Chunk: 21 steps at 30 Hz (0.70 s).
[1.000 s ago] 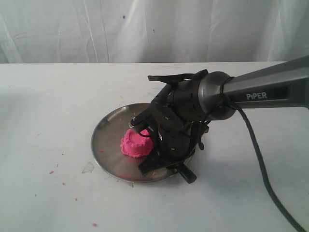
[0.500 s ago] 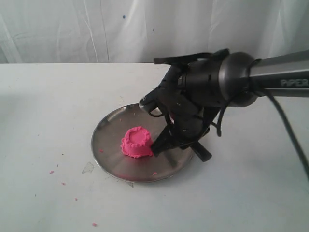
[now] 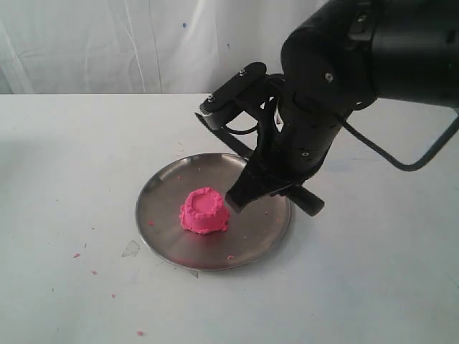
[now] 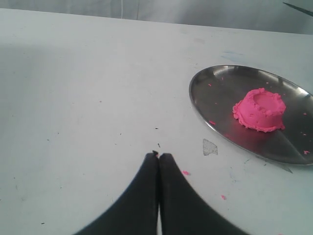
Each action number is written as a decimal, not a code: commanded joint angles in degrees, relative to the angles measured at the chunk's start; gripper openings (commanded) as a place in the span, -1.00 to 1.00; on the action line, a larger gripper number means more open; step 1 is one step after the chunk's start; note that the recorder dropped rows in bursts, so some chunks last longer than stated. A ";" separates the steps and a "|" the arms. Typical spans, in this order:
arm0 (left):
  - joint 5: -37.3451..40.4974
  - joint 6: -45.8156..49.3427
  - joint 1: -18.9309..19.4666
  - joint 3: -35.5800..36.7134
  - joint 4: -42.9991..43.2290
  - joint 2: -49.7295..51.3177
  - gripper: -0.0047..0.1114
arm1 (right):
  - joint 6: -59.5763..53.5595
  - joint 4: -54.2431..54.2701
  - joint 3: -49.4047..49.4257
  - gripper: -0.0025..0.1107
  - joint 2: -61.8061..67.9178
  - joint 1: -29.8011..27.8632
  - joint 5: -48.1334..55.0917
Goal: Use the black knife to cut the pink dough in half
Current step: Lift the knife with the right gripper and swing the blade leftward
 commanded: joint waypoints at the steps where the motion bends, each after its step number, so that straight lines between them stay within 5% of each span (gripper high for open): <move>1: 0.00 0.00 0.20 0.29 -0.03 -0.29 -0.92 | -11.96 12.32 -0.29 -0.96 -3.70 -0.17 0.19; 8: 0.00 0.00 0.20 0.29 -0.03 -0.29 -0.92 | -21.70 26.77 -0.29 -0.96 -4.42 -0.17 0.60; 16: -3.89 0.94 0.20 0.29 0.08 -0.29 -0.92 | -24.89 29.33 -0.29 -0.96 -4.42 -1.33 3.68; 21: -14.49 -14.44 0.20 0.29 -8.02 -0.29 -0.92 | -37.82 49.66 -0.05 -0.96 -4.42 -8.86 8.43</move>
